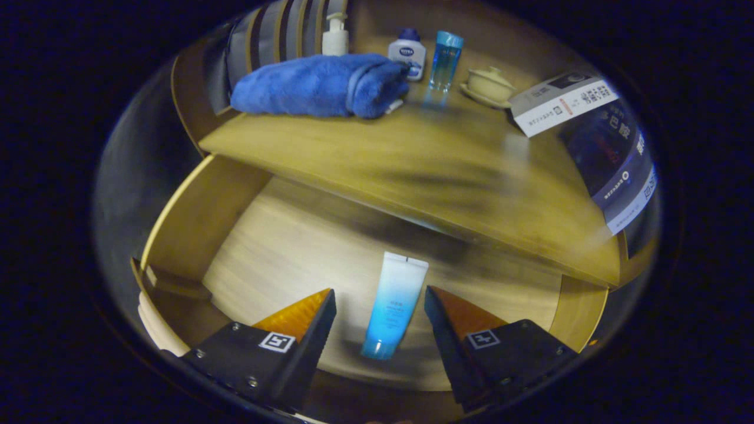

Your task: Pull open the drawer, take out the items inside it, and place them on the countertop above the cabinet.

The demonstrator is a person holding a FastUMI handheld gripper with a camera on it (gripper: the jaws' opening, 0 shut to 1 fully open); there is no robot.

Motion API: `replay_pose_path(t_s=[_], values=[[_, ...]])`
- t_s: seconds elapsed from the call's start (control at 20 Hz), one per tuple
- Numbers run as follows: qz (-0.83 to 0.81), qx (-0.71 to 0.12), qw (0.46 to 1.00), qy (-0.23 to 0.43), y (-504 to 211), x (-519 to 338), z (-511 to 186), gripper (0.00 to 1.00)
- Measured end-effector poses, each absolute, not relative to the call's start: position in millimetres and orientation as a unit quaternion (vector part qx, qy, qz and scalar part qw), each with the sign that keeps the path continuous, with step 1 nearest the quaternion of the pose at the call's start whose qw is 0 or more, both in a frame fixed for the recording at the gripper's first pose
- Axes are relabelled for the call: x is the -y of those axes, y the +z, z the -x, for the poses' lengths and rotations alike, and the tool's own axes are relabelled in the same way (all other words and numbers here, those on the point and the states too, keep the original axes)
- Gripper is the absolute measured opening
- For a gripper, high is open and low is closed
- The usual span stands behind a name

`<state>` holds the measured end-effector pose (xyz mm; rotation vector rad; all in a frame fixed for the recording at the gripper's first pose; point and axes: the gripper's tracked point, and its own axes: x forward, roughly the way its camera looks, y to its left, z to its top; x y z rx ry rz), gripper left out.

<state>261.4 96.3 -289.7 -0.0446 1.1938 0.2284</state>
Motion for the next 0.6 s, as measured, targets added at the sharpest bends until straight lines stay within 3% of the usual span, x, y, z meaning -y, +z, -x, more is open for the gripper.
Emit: replay_pose_path(t_s=[0.6], values=[[0.029, -0.633, 0.765, 0.117, -316, -100, -242, 0.89]])
